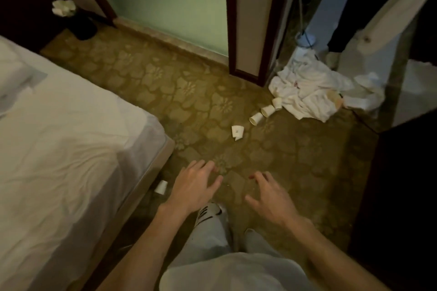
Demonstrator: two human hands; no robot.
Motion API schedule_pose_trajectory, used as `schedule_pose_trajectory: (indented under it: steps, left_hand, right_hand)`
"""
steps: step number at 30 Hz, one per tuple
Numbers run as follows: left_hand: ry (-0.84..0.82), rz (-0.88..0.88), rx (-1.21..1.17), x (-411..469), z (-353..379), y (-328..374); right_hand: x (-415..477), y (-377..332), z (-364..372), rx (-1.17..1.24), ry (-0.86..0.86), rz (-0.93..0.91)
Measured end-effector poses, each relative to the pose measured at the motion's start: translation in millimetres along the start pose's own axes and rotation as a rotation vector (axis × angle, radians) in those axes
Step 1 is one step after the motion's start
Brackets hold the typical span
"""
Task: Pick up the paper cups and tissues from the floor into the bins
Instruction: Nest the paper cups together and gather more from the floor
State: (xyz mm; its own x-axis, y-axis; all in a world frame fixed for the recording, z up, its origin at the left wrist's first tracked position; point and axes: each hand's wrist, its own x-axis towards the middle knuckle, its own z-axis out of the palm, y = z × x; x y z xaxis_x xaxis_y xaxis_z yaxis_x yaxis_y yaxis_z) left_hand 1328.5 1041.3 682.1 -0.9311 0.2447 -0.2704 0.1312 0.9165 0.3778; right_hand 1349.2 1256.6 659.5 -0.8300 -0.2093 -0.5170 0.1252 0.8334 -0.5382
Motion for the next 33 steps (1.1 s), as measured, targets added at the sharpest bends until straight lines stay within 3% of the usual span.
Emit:
schedule_pose_trajectory:
  steps: [5, 10, 17, 20, 26, 33]
  left_hand:
    - [-0.001, -0.140, -0.210, 91, 8, -35]
    - [-0.126, -0.182, -0.294, 219, 26, -81]
    - [-0.313, -0.350, -0.512, 373, 110, -138]
    - [-0.312, -0.510, -0.666, 411, 173, -163]
    - [-0.257, -0.880, -0.827, 450, 312, -200]
    - [-0.196, -1.286, -1.075, 541, 453, -244]
  right_hand:
    - [93, 4, -29, 0.033, -0.089, 0.085]
    - [202, 3, -54, 0.109, -0.141, 0.262]
    - [385, 37, -21, 0.441, -0.098, 0.521]
    - [447, 80, 17, 0.492, -0.124, 0.616]
    - [550, 178, 88, 0.523, -0.426, 0.704]
    - [680, 287, 142, 0.558, -0.621, 0.697]
